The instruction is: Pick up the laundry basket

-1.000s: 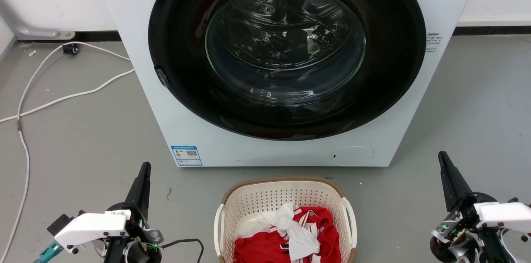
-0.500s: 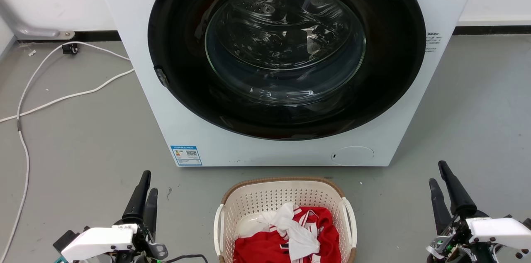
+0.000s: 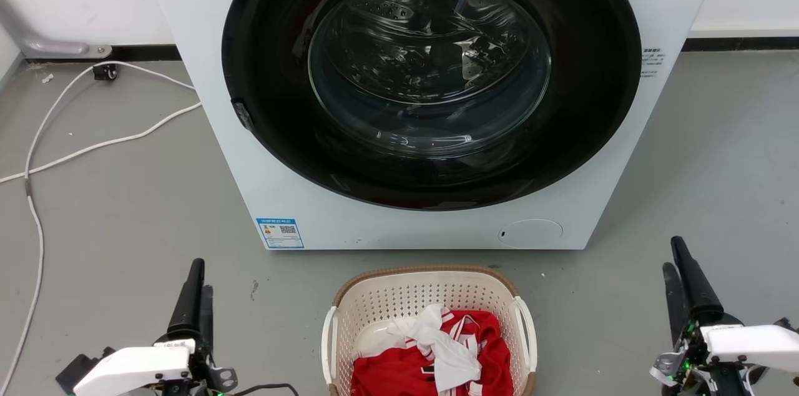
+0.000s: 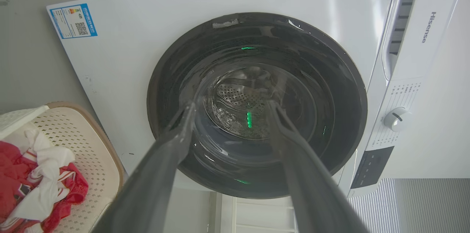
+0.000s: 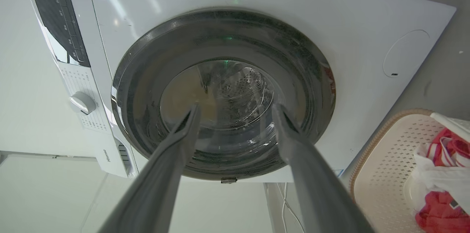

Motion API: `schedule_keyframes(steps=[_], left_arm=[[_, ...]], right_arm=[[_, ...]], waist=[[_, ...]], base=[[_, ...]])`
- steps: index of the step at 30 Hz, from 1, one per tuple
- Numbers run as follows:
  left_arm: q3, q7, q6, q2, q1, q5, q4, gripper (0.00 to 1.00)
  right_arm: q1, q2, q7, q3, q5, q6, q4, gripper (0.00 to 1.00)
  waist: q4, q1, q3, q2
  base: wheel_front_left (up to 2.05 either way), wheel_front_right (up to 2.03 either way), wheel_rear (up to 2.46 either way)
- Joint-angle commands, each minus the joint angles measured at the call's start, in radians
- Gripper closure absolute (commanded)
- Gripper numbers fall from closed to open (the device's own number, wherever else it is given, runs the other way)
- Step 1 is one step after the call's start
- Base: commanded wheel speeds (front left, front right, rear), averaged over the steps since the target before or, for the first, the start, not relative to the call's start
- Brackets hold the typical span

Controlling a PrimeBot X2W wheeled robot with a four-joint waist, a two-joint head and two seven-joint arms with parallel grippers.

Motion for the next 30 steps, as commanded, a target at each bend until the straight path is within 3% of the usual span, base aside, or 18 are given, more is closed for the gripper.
schedule_keyframes(steps=[1,9,16,20,30], left_arm=[[0.016,-0.012,-0.001,0.003,-0.009,0.023,-0.012,0.0],[0.044,-0.044,-0.001,0.004,-0.017,0.069,-0.018,0.0],[0.096,-0.069,0.0,0.004,-0.029,0.221,-0.072,0.0],[0.104,-0.083,0.033,0.004,-0.031,0.319,-0.13,0.0],[0.024,-0.116,0.044,0.004,0.007,0.531,-0.238,0.0]], right_arm=[[-0.013,-0.003,-0.012,-0.008,-0.046,0.0,-0.025,0.0],[-0.023,-0.003,-0.043,-0.036,-0.176,0.0,-0.081,0.0],[-0.027,-0.002,-0.069,-0.033,-0.33,0.0,-0.13,0.0],[-0.03,-0.002,-0.083,-0.019,-0.442,0.0,-0.176,0.0],[-0.029,-0.002,-0.115,0.013,-0.709,0.0,-0.255,0.0]], waist=[[0.0,0.0,0.0,0.0],[0.003,0.0,0.003,0.0],[0.004,0.0,0.008,0.0],[0.005,0.0,0.012,0.0],[0.004,0.0,0.021,0.0]], base=[[0.0,0.0,0.0],[0.0,0.0,0.0],[0.0,0.0,0.0],[0.0,0.0,0.0],[0.0,0.0,0.0]])
